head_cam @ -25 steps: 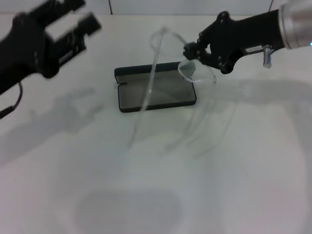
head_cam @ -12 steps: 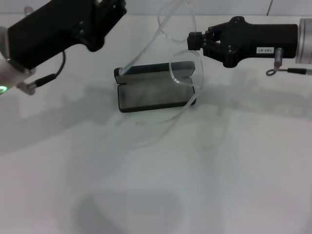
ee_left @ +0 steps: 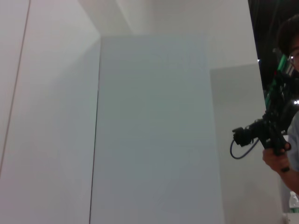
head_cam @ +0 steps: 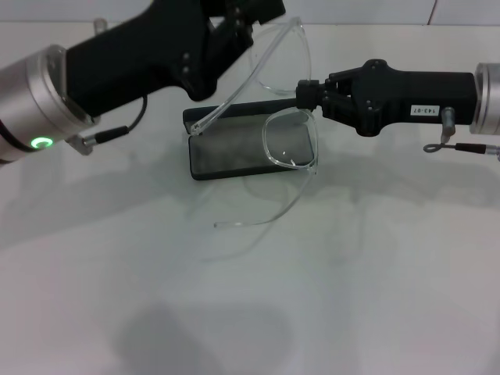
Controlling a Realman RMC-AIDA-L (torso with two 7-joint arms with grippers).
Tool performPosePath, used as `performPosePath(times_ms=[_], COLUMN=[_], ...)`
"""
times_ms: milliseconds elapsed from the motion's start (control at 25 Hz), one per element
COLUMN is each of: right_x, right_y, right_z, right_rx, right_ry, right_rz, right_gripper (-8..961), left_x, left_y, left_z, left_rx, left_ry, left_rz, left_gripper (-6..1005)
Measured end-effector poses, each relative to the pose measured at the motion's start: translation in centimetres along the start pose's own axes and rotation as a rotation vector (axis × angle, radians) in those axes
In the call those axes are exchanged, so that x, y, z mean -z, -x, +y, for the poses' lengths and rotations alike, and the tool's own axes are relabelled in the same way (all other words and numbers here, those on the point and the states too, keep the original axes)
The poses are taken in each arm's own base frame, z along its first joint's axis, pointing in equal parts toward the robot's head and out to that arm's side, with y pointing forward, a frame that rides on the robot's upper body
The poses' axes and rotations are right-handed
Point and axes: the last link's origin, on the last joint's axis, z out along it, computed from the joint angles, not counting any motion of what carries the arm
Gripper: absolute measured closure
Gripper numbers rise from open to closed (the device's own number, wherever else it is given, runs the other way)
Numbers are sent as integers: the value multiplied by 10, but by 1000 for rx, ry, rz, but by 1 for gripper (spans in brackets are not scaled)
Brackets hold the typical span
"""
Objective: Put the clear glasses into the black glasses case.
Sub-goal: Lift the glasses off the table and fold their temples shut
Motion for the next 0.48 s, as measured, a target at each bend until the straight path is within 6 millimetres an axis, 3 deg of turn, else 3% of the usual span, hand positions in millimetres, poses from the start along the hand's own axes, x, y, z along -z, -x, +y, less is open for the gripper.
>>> performPosePath(times_ms=[480], right_x=[0], right_y=[1], right_z=[6], right_rx=[-7], right_ry=[33], right_rz=[-45], right_gripper=[905], left_x=[-8], left_y=[22], left_z=[10], left_rx=[65], left_ry=[69], left_rz=[-91], left_gripper=[958])
